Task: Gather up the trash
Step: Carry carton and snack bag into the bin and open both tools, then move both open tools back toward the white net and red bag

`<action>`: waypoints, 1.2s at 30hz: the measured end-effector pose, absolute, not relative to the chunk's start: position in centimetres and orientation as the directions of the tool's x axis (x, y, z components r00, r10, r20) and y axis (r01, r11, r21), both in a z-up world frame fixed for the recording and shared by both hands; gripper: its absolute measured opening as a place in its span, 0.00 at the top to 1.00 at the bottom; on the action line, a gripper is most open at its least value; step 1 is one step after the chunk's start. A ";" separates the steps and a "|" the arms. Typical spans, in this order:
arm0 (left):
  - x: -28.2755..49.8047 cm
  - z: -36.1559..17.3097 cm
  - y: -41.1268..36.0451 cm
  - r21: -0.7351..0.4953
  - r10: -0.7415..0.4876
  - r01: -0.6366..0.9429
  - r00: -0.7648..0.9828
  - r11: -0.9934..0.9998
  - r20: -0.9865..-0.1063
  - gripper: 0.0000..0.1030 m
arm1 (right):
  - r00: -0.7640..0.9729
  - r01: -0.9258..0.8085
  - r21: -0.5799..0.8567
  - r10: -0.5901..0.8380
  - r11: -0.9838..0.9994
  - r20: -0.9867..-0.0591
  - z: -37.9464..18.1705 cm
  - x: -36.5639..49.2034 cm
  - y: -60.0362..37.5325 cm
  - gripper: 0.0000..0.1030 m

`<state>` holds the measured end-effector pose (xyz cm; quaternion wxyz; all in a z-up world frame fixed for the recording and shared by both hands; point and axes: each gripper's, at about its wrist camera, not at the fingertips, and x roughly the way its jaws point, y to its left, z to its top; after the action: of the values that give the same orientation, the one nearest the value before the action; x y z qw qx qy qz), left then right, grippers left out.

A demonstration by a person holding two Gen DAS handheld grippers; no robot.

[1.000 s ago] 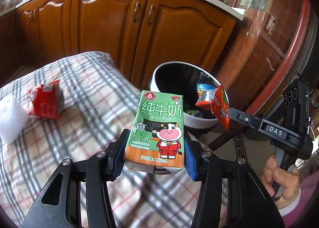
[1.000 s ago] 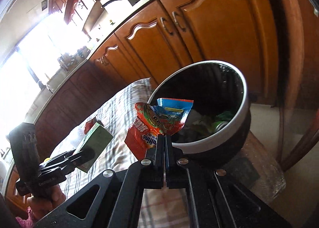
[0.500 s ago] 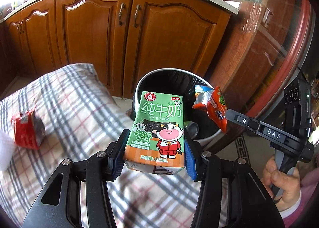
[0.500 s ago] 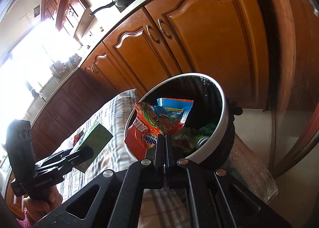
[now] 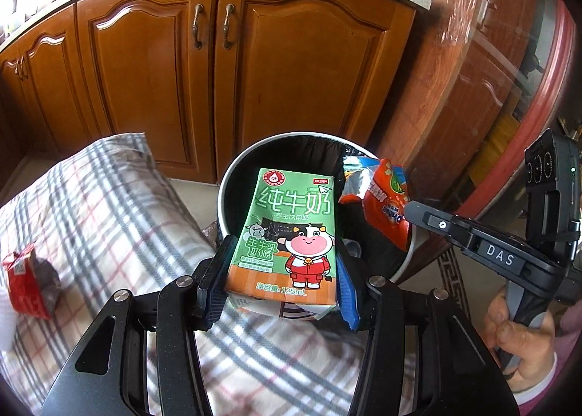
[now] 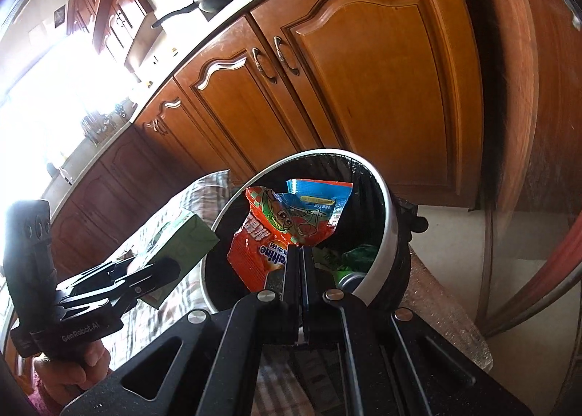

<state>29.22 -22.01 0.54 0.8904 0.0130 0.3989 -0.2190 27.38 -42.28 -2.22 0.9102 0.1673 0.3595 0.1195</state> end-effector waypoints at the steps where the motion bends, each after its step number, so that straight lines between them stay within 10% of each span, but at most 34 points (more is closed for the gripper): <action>1: 29.5 0.4 -22.2 -0.150 -0.378 0.400 0.584 0.904 -0.719 0.53 | 0.712 -0.097 0.387 0.336 0.917 -0.617 -2.3 27.5 -42.3 1.00; 18: 31.6 -0.9 -23.9 -0.152 -0.359 0.385 0.552 0.910 -0.753 0.40 | 0.689 -0.073 0.380 0.322 0.922 -0.650 -3.0 30.1 -42.8 0.89; 29: 27.3 -0.1 -18.7 -0.194 -0.353 0.312 0.616 0.930 -0.704 0.30 | 0.720 -0.097 0.432 0.363 0.897 -0.591 -1.9 27.4 -41.9 0.22; 36: 23.7 -1.2 -13.1 -0.246 -0.320 0.205 0.638 0.947 -0.700 0.27 | 0.697 -0.156 0.463 0.429 0.873 -0.575 -2.2 25.5 -38.5 0.12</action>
<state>23.66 -13.08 -1.25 0.9021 -0.0720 0.3997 -0.1456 25.46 -38.45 -2.17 0.9006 0.1933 0.3539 0.1623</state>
